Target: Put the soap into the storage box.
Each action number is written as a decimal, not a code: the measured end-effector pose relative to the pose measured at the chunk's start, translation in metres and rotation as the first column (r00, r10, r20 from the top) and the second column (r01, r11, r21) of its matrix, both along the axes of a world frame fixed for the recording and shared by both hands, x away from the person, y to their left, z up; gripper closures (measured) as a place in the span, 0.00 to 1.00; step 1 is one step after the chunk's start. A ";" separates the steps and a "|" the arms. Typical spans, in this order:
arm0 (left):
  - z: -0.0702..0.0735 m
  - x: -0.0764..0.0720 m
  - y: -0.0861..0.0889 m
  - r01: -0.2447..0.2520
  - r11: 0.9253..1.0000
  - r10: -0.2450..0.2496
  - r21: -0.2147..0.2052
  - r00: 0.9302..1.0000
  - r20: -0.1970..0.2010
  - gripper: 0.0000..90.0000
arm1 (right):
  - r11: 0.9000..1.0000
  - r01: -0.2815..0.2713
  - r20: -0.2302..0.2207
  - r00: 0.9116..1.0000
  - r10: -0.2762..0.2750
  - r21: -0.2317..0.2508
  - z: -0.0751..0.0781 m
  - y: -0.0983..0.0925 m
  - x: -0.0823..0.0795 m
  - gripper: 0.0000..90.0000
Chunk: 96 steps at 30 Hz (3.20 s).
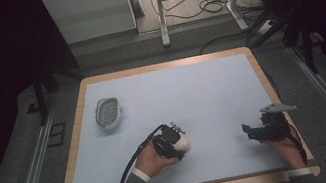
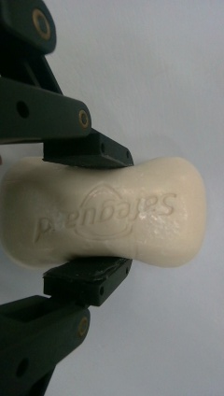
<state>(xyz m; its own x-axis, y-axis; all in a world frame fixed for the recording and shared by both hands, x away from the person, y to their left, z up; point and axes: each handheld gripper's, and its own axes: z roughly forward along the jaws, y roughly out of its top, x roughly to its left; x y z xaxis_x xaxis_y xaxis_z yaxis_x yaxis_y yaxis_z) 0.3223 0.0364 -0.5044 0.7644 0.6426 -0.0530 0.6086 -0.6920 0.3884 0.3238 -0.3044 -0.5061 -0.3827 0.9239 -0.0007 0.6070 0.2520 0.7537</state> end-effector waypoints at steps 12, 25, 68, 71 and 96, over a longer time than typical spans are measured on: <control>0.014 0.012 0.029 -0.045 0.994 0.043 -0.096 0.999 -0.028 0.55 | 1.000 0.005 0.000 1.000 -0.005 0.000 -0.001 0.000 0.000 0.13; 0.023 0.022 0.050 -0.084 0.991 0.082 -0.106 0.996 -0.023 0.55 | 1.000 0.005 -0.003 1.000 -0.005 -0.001 -0.001 -0.001 0.000 0.13; 0.040 0.048 0.096 -0.196 0.973 0.197 -0.123 0.980 -0.003 0.55 | 1.000 0.004 -0.013 1.000 -0.004 0.000 -0.002 -0.002 0.002 0.13; 0.042 0.049 0.100 -0.209 0.969 0.211 -0.132 0.977 0.004 0.55 | 1.000 0.004 -0.012 1.000 -0.004 0.000 -0.003 -0.003 0.002 0.13; 0.053 0.069 0.132 -0.302 0.945 0.306 -0.130 0.952 0.016 0.55 | 1.000 -0.002 -0.015 1.000 0.002 -0.001 -0.003 -0.002 0.002 0.13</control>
